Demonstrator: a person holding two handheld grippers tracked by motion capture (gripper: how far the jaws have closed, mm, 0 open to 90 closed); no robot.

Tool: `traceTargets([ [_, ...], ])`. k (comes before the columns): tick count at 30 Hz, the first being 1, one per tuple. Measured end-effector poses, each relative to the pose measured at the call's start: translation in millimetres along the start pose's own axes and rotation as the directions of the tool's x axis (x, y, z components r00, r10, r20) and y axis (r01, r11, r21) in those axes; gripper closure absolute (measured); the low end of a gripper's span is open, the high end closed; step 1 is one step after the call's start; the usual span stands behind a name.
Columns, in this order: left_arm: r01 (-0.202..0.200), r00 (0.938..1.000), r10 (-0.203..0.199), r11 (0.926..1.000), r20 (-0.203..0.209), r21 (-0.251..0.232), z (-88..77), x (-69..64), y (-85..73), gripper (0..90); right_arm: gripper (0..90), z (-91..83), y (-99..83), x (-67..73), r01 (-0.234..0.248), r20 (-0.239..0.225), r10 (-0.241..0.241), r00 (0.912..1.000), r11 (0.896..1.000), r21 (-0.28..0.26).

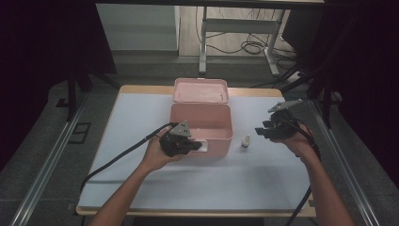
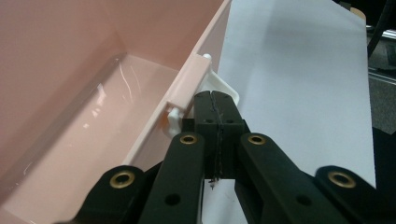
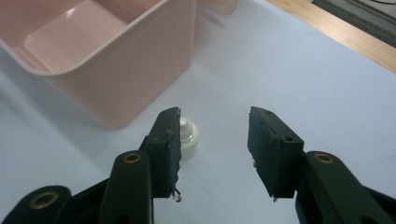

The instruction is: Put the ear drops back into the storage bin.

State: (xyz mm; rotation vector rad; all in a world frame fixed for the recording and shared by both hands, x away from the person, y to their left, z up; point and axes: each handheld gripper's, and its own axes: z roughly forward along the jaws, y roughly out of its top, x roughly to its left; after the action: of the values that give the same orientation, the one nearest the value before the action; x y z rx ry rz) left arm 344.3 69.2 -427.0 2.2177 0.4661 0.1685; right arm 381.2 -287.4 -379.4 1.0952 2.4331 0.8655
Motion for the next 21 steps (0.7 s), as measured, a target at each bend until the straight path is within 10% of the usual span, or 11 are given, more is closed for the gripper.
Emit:
traceTargets([
  [21, 0.002, 1.0000, -0.002, 1.0000, -0.003, 0.000, 0.1, -0.6, -0.1, 90.0, 48.2, 33.4, 6.7, 15.2, 0.055, -0.038, -0.050, 0.9980, 0.989, 0.134],
])
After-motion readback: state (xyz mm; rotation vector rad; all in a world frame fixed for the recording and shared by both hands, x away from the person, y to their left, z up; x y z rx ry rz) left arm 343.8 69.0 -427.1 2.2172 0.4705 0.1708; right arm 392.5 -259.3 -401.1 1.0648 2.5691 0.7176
